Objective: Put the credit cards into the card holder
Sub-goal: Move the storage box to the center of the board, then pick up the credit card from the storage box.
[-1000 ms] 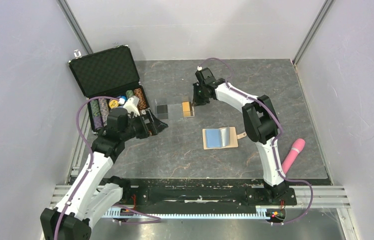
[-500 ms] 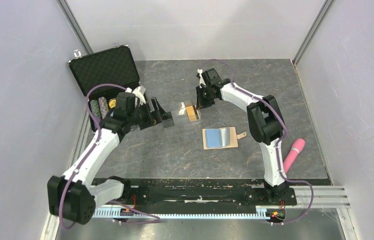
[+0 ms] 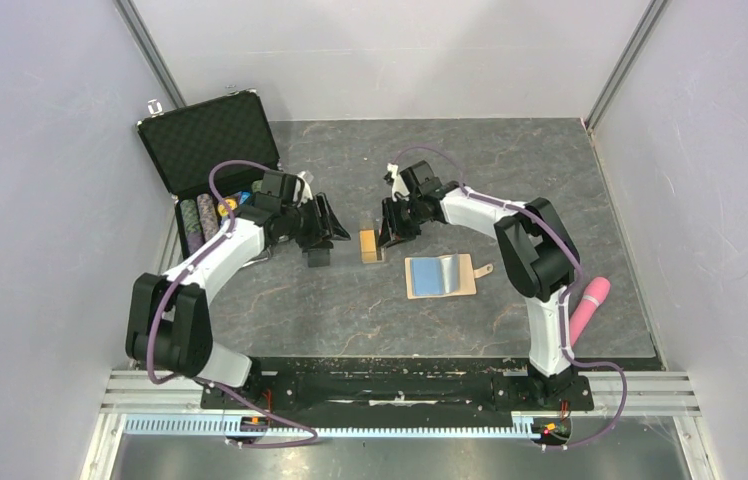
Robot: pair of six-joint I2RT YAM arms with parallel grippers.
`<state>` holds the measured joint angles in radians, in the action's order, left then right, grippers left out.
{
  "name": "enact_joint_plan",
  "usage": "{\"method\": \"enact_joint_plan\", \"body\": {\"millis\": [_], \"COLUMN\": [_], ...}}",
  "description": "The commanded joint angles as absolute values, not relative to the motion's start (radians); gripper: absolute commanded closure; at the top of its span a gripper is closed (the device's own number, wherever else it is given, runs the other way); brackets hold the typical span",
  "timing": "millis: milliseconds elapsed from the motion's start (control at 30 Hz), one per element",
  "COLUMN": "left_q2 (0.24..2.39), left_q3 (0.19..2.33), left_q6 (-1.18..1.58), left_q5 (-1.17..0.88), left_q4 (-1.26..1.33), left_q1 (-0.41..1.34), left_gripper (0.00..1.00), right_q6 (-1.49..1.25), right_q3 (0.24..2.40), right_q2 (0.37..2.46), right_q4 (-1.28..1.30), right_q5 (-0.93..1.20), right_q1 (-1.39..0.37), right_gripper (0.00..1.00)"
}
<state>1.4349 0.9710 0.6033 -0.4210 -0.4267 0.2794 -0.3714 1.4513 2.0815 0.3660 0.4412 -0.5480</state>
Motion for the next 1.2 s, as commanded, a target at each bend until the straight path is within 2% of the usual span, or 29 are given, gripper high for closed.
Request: {"method": "enact_joint_plan", "body": {"millis": [0, 267, 400, 533, 733, 967, 1167], "left_q2": [1.504, 1.605, 1.662, 1.701, 1.774, 1.817, 1.790], "left_q3": [1.051, 1.077, 1.103, 1.125, 1.161, 1.160, 1.150], "left_q6": [0.578, 0.545, 0.543, 0.533, 0.521, 0.533, 0.539], "left_q5": [-0.408, -0.305, -0.264, -0.195, -0.150, -0.124, -0.163], "left_q4": [-0.448, -0.457, -0.472, -0.499, -0.533, -0.518, -0.464], "left_q1": [0.305, 0.368, 0.404, 0.430, 0.471, 0.502, 0.506], "left_gripper": [0.41, 0.44, 0.48, 0.56, 0.59, 0.64, 0.77], "right_q6": [-0.388, -0.532, -0.528, -0.521, -0.514, -0.510, -0.507], "right_q3": [1.415, 1.278, 1.272, 1.264, 1.249, 1.238, 1.237], "right_q2": [2.007, 1.943, 1.927, 1.923, 1.930, 1.927, 1.928], "right_q4": [0.287, 0.119, 0.117, 0.114, 0.114, 0.109, 0.109], "right_q5": [0.519, 0.623, 0.613, 0.603, 0.612, 0.620, 0.624], "right_q1": [-0.564, -0.571, -0.572, -0.571, -0.571, -0.571, -0.571], "right_gripper": [0.71, 0.65, 0.56, 0.53, 0.54, 0.63, 0.69]}}
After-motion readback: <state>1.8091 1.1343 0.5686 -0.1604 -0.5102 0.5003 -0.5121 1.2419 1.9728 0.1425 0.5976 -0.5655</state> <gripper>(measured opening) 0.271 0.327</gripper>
